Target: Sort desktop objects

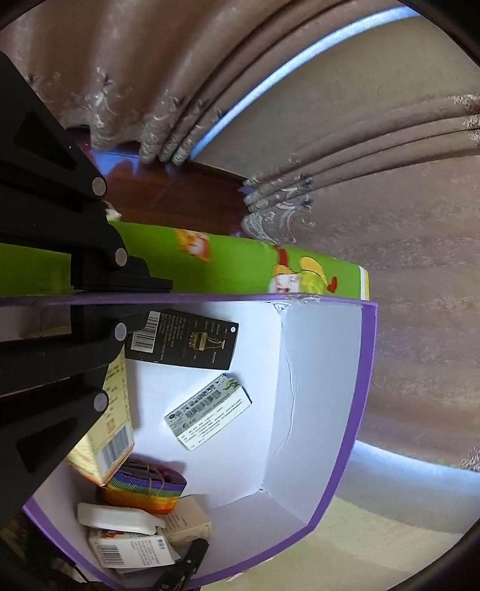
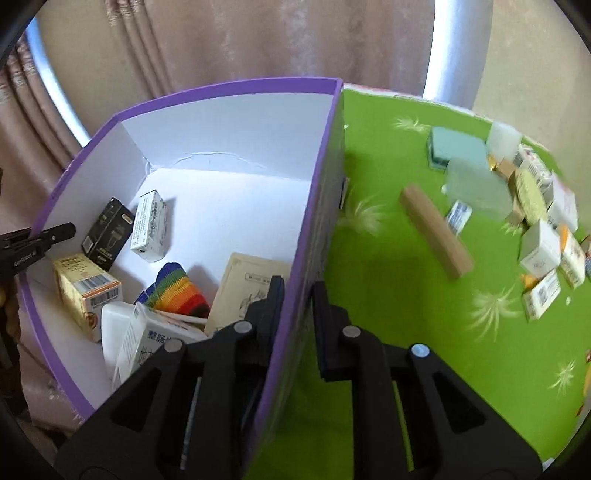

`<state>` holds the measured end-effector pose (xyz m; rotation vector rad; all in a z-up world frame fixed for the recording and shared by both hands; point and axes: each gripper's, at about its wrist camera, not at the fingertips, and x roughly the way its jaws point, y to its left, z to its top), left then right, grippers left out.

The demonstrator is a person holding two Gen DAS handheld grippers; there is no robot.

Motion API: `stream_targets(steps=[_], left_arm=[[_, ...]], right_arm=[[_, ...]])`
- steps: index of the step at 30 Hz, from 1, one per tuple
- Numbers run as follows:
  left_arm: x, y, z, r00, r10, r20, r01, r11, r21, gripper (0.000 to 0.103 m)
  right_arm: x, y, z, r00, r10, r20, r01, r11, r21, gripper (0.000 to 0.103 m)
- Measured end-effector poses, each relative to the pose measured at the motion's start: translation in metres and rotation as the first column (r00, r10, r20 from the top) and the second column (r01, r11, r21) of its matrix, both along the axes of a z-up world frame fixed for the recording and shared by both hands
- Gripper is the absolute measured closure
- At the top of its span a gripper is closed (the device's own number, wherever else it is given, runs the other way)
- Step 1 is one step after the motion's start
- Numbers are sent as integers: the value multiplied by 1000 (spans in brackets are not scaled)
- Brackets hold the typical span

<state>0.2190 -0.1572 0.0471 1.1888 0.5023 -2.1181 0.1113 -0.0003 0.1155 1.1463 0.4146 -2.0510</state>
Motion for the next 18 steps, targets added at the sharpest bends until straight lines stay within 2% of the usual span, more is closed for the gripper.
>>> stream_targets(steps=[4,10,16,18], left_arm=[[-24,-26,-2,1000,-15,-17,15,1000,0,102],[-54,-58,-1,999,-13,-34,13,1000,1,102],[-62,-68,0,1000,-3,-28,2,1000,-17,101],[-59,-70,1,998,30,-55,-30,999,-13,100]], right_arm=[[-22,-19,-3,999,-29,-45,29,1000,-1,87],[-72,-44,1,998,-42,-42,41,999,-22,87],[-90,-63,-1,997,-32,-68,30,999,-29,87],[-100,-65,4,997,-28,-72,26,999,-34,85]])
